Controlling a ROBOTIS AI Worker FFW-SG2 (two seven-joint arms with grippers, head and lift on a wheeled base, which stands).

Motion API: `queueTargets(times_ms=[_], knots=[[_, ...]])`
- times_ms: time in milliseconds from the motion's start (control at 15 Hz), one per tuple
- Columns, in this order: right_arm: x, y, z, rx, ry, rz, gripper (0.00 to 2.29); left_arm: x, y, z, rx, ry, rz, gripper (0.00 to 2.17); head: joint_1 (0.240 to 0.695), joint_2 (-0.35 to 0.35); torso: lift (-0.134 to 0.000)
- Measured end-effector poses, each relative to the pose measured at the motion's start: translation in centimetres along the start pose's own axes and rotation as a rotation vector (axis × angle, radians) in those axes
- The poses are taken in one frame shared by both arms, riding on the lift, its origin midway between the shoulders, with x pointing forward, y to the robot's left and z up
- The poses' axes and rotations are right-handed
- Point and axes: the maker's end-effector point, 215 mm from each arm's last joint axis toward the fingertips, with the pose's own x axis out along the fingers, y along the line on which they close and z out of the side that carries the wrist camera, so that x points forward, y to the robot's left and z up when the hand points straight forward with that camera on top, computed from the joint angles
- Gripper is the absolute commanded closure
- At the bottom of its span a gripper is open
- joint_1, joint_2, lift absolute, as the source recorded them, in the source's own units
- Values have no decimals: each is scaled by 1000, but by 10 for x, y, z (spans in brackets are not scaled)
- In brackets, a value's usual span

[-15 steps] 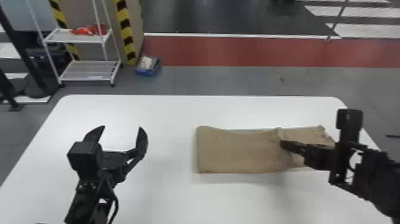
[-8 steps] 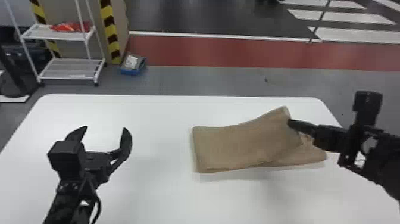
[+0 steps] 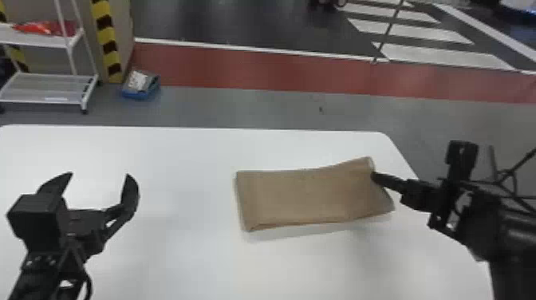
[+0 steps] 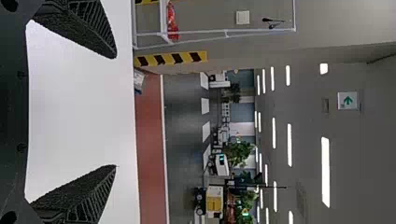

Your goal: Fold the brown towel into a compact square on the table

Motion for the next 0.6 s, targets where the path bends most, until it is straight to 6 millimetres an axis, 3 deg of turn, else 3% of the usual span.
queueTargets(times_ms=[400, 600], knots=[[-15, -5, 50, -29, -81, -3, 1325, 2, 1, -2, 3, 3, 1, 29, 695, -236, -110], [-14, -23, 35, -41, -63, -43, 1325, 1, -1, -4, 2, 6, -3, 29, 695, -257, -110]])
